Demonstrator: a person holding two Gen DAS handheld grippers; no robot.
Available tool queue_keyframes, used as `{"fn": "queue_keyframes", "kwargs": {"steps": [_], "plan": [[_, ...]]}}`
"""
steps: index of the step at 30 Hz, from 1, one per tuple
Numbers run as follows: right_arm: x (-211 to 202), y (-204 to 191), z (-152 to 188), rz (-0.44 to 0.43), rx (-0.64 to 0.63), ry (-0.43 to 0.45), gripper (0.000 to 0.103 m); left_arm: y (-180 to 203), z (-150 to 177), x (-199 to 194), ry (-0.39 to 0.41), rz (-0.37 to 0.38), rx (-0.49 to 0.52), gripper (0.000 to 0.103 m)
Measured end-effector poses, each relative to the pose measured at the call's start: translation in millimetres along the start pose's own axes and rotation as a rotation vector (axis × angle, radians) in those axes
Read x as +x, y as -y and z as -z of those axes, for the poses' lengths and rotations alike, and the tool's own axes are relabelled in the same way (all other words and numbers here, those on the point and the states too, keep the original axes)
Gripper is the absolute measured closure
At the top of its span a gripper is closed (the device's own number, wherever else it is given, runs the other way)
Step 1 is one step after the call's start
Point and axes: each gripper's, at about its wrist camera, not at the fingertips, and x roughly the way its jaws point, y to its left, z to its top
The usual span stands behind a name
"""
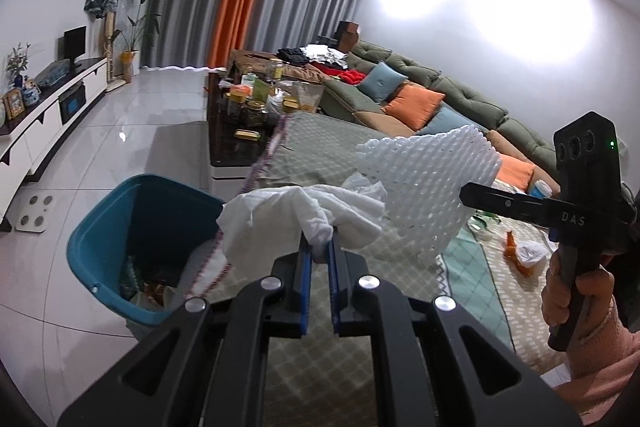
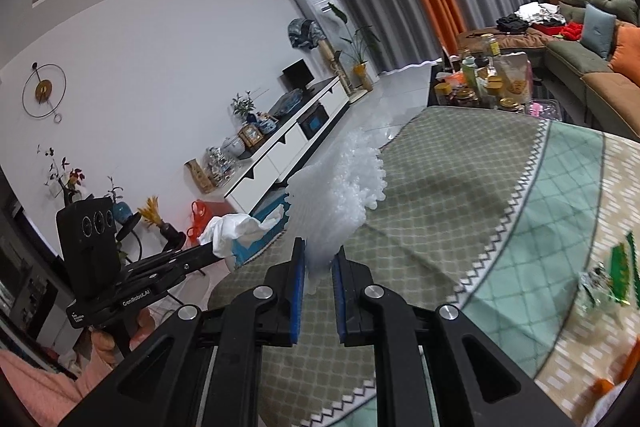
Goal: Collect trash
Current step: 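Carry tissue and foam mesh to the teal bin and open both tools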
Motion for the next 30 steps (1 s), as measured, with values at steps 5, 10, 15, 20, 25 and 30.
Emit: {"fn": "queue_keyframes", "kwargs": {"steps": [5, 10, 15, 20, 25, 30], "plan": [[13, -7, -4, -0.018, -0.019, -0.02, 0.09, -11, -3, -4, 0.008, -0.028, -0.006, 0.094], [28, -15, -11, -0.032, -0.039, -0.034, 0.09, -24, -6, -6, 0.015, -0.057, -0.023, 0.094], [44, -20, -18, -0.038, -0.055, -0.051, 0.09, -37, -7, -6, 0.015, -0.087, -0.046, 0.094], [62, -30, -25, -0.037, -0.076, -0.067, 0.09, -49, -9, -6, 0.013, -0.122, -0.064, 0.094], [80, -37, -32, -0.035, -0.089, -0.079, 0.09, -70, -12, -1, 0.013, -0.153, -0.091, 0.094], [97, -45, -36, -0.025, -0.108, -0.091, 0.09, -84, -11, 5, 0.0, -0.175, -0.115, 0.094]]}}
